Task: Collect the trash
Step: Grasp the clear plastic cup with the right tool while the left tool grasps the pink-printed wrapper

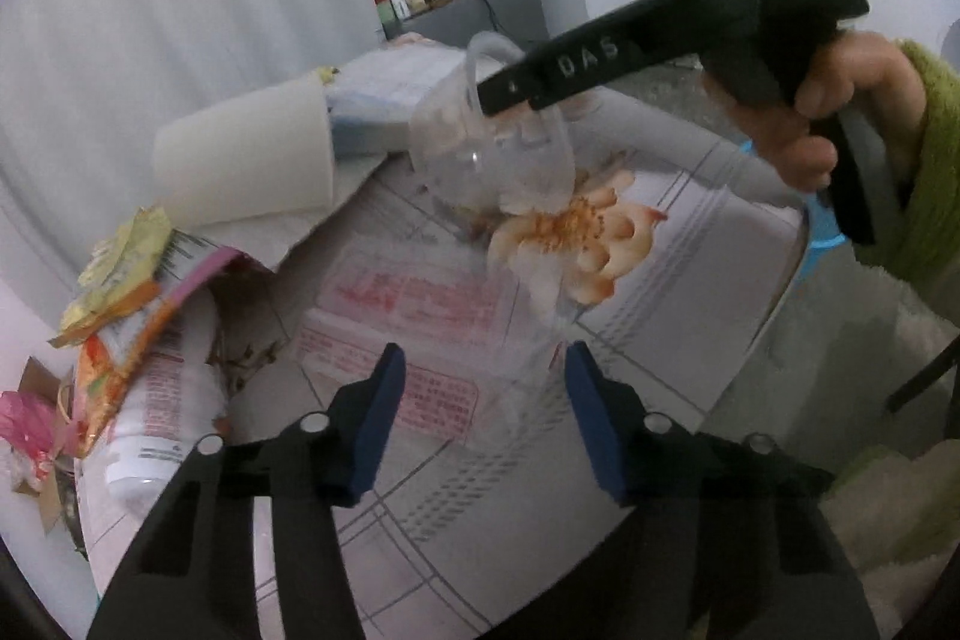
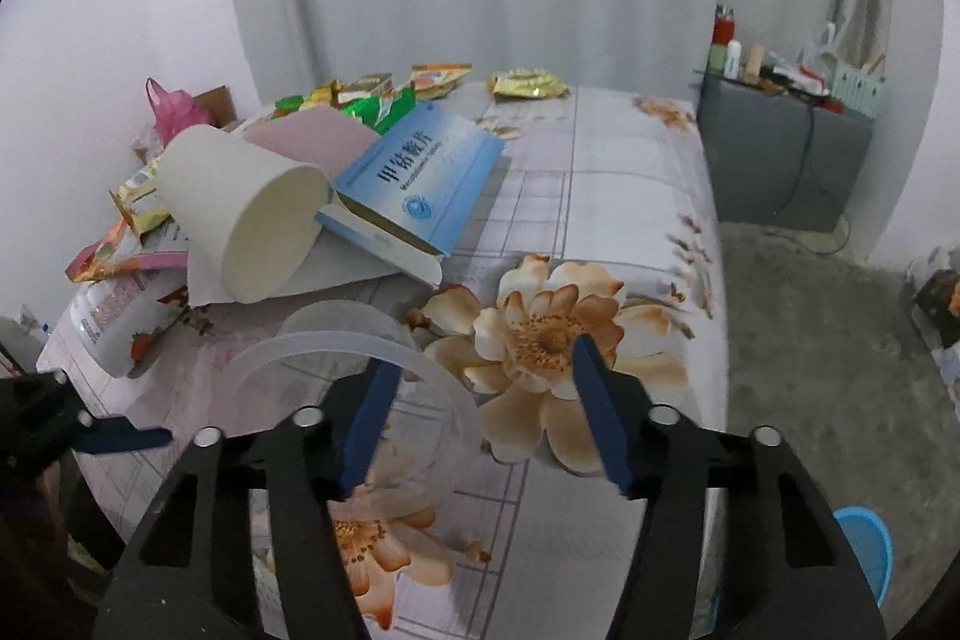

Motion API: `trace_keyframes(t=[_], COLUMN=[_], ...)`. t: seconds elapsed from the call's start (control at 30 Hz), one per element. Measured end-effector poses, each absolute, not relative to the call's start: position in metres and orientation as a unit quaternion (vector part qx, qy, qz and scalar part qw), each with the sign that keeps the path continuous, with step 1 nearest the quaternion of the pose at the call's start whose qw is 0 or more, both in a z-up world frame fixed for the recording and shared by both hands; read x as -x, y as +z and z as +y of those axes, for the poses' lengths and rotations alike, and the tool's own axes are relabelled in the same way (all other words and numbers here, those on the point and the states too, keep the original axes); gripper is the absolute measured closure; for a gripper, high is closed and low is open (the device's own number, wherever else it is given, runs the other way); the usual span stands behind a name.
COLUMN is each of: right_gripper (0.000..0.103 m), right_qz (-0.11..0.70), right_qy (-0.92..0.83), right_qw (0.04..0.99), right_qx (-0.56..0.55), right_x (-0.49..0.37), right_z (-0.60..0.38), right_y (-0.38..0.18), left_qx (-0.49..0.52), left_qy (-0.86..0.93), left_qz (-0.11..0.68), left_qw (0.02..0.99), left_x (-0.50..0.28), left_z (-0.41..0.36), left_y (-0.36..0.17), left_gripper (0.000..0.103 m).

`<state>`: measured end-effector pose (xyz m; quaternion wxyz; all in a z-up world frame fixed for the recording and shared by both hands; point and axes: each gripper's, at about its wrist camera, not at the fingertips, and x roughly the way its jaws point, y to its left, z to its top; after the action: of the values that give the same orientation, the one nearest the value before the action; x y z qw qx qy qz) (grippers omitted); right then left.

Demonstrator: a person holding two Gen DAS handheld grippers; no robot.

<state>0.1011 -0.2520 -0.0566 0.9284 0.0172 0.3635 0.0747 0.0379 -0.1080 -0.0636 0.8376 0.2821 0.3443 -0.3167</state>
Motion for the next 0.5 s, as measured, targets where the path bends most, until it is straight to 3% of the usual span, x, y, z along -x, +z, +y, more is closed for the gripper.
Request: trace_keyframes(t=[0.23,0.27,0.3,0.5], right_gripper=[0.095,0.097,0.098,0.099], right_qz=[0.379,0.378,0.376,0.370], right_qy=[0.086,0.085,0.083,0.072], right_qw=[0.920,0.920,0.921,0.923], right_qx=[-0.053,-0.056,-0.060,-0.073], right_x=[-0.103,-0.103,-0.101,-0.089], right_z=[-0.259,-0.260,-0.261,-0.266], right_y=[-0.062,-0.061,-0.060,-0.055], left_qx=[-0.243,-0.241,-0.241,-0.222], left_qy=[-0.334,-0.334,-0.335,-0.335], left_qz=[0.375,0.376,0.378,0.373], left_qw=[0.830,0.830,0.829,0.836], left_x=[-0.052,-0.053,-0.053,-0.048], left_z=[-0.101,-0.100,-0.100,-0.091], left_y=[-0.063,-0.063,-0.064,-0.056], left_gripper=[0.078,0.083,0.095,0.102])
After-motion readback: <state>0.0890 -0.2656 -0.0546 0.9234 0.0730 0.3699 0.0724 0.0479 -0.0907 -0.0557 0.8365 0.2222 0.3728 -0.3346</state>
